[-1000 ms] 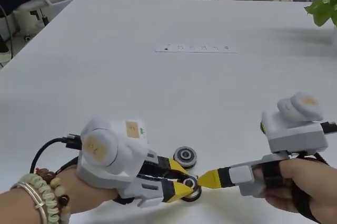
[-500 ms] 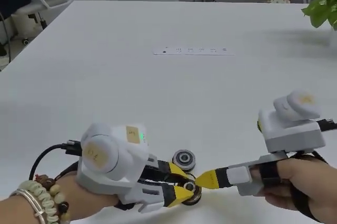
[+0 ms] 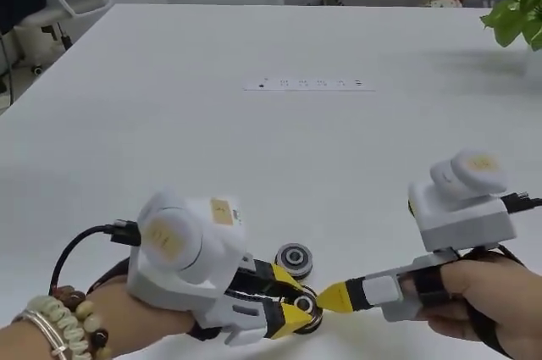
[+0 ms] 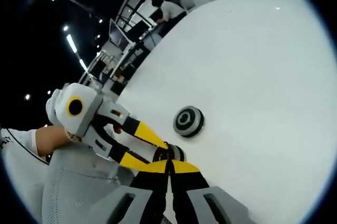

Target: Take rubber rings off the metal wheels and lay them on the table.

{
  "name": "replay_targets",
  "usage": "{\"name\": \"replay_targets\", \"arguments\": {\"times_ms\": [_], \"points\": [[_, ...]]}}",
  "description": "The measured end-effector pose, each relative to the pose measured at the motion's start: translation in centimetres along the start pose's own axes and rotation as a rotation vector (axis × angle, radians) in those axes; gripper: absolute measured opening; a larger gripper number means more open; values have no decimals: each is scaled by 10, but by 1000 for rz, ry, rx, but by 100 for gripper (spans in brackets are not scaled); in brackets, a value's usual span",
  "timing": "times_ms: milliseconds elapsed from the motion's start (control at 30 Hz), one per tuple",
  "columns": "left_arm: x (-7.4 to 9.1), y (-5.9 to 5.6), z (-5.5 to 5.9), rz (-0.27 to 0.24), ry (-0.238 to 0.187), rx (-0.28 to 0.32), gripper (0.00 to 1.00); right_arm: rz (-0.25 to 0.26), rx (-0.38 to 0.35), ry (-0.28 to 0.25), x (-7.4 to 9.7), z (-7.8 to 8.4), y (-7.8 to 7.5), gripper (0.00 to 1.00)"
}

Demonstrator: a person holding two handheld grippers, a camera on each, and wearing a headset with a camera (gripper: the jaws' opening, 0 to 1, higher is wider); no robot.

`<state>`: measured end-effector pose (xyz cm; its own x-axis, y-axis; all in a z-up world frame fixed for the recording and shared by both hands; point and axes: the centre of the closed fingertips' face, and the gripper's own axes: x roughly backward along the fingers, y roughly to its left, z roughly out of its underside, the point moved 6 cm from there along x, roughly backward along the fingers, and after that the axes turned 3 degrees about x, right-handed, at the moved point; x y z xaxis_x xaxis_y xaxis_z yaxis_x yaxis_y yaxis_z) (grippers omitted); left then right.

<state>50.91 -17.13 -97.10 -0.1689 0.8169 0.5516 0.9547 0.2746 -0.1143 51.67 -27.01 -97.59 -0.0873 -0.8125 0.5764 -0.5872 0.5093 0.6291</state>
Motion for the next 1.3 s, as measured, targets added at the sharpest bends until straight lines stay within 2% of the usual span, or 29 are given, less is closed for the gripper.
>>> {"name": "replay_targets", "arguments": {"times_ms": [100,233,400,467,500,567,733,867,1000,1233,1300], "points": [[3,-1,-7,-4,-13,-42,18,3,1,-5,1,-1,2,0],[9,-1,-19,-10,-57,-31,24,3,11,-28,2,-6,4,0],[18,-4,-30,-18,-86,-72,29,1,23,-60,7,-14,8,0],[23,-9,-34,6,-81,-87,32,-2,30,-75,9,-17,9,0],[26,-12,-34,22,-65,-114,34,0,34,-83,10,-18,11,0],[30,-13,-38,13,-60,-153,38,2,34,-91,10,-19,10,0],[43,-14,-50,2,-45,-160,50,-1,39,-103,12,-21,12,0],[61,-14,-58,-32,-66,-169,57,-10,55,-111,13,-23,17,0],[82,-12,-59,-84,-84,-151,63,-17,74,-120,14,-26,23,0],[123,-8,-48,-237,-130,-79,78,-23,85,-137,16,-29,28,0],[130,-8,-43,-261,-138,-60,81,-25,86,-143,17,-30,29,0]]}}
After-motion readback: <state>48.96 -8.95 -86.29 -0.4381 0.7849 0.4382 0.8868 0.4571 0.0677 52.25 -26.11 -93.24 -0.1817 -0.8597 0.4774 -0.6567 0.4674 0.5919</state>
